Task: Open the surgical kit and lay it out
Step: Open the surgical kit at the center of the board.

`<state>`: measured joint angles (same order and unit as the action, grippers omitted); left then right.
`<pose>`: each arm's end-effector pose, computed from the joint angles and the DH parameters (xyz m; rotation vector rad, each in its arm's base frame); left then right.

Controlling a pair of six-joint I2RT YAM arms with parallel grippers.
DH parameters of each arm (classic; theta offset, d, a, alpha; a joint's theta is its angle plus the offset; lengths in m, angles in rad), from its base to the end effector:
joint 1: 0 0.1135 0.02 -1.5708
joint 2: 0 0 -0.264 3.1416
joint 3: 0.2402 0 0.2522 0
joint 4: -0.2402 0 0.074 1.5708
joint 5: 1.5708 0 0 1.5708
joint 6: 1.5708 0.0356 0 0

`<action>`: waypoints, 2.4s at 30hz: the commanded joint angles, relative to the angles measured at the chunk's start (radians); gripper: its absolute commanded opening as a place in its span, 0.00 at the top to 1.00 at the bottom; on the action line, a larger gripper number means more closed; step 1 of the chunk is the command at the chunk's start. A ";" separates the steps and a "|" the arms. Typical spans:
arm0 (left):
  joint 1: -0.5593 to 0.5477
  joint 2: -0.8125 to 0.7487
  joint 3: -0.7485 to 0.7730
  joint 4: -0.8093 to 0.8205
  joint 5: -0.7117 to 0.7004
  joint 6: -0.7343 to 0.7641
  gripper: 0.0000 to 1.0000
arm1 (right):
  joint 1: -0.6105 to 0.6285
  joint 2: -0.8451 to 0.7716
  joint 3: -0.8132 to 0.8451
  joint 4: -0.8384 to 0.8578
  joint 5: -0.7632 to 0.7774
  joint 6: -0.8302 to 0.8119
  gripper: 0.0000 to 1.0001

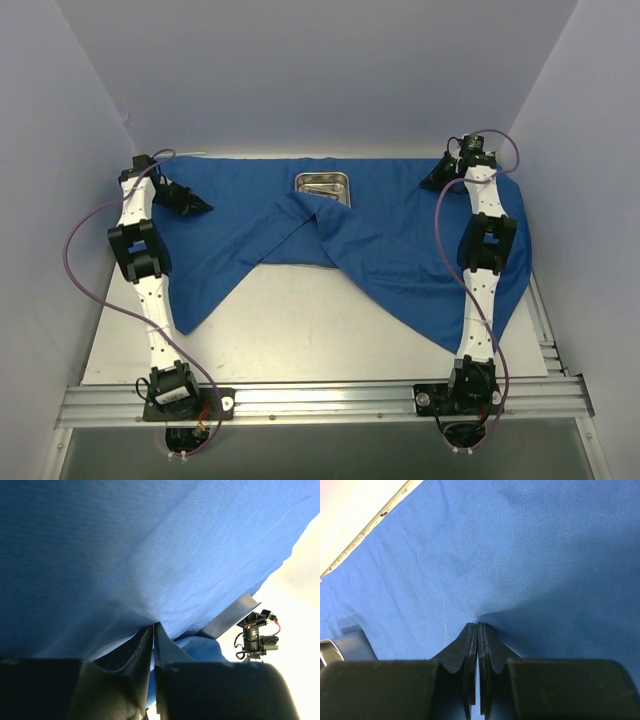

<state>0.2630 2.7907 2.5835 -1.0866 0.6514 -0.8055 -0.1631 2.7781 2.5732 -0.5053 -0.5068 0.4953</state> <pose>0.5347 0.1216 0.1142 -1.3466 2.5417 -1.0422 0.5934 -0.0801 0.1477 0.4780 2.2328 0.7512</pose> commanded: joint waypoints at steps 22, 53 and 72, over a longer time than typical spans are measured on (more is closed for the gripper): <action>-0.135 -0.739 -0.597 -0.055 -0.634 0.273 0.60 | 0.131 -0.379 -0.209 -0.223 0.260 -0.127 0.55; -0.315 -0.918 -1.378 0.286 -0.634 0.135 0.98 | 0.398 -1.111 -1.117 0.195 0.151 -0.095 0.68; -0.323 -0.930 -1.448 -0.056 -0.777 0.121 0.98 | 0.303 -0.823 -1.062 0.309 0.211 -0.023 0.70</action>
<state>-0.0589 1.8706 1.1618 -1.0618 -0.0223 -0.7170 0.1513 1.8763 1.4441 -0.2489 -0.3202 0.4526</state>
